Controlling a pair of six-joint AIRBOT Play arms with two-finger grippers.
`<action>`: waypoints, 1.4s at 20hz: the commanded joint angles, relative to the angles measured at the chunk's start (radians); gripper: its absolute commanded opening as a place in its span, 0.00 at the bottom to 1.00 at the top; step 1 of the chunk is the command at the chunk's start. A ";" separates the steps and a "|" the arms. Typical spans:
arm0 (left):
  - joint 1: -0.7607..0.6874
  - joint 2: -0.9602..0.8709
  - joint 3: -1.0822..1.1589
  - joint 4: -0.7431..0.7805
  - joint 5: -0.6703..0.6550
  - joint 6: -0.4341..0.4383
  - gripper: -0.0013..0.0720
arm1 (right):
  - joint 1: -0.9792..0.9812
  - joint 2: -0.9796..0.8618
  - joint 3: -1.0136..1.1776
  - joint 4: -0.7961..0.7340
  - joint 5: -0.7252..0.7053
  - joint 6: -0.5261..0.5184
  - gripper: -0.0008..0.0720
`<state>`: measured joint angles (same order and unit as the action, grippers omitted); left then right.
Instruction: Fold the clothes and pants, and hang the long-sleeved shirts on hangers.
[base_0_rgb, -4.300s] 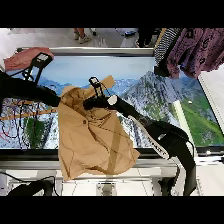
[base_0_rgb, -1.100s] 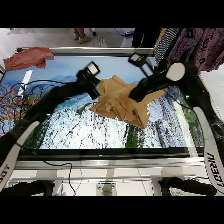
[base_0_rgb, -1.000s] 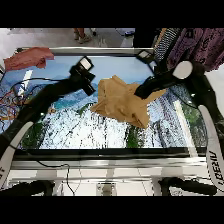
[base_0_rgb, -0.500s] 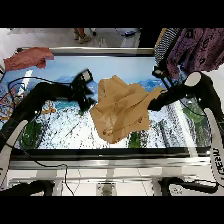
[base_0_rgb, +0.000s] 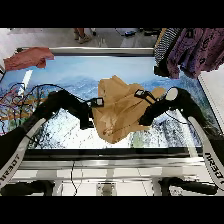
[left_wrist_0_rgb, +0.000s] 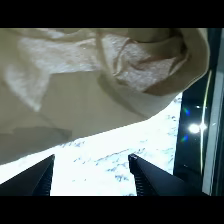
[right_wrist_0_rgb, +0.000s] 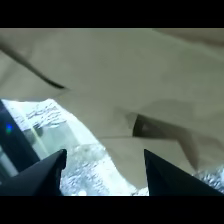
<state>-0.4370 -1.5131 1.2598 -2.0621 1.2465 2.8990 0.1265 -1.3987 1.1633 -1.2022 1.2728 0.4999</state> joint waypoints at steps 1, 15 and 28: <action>-0.053 -0.047 -0.002 -0.018 -0.003 0.026 0.81 | 0.047 -0.002 -0.039 -0.006 -0.089 -0.121 0.82; -0.148 -0.059 0.000 -0.169 -0.032 0.050 0.82 | 0.029 -0.123 -0.063 -0.032 -0.242 -0.004 0.82; -0.256 -0.116 0.003 -0.104 -0.181 -0.052 0.05 | 0.021 -0.097 -0.029 0.008 -0.090 -0.008 0.79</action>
<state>-0.6910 -1.6249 1.2594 -2.2211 1.1603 2.9219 0.1539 -1.5112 1.1145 -1.2076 1.1233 0.4694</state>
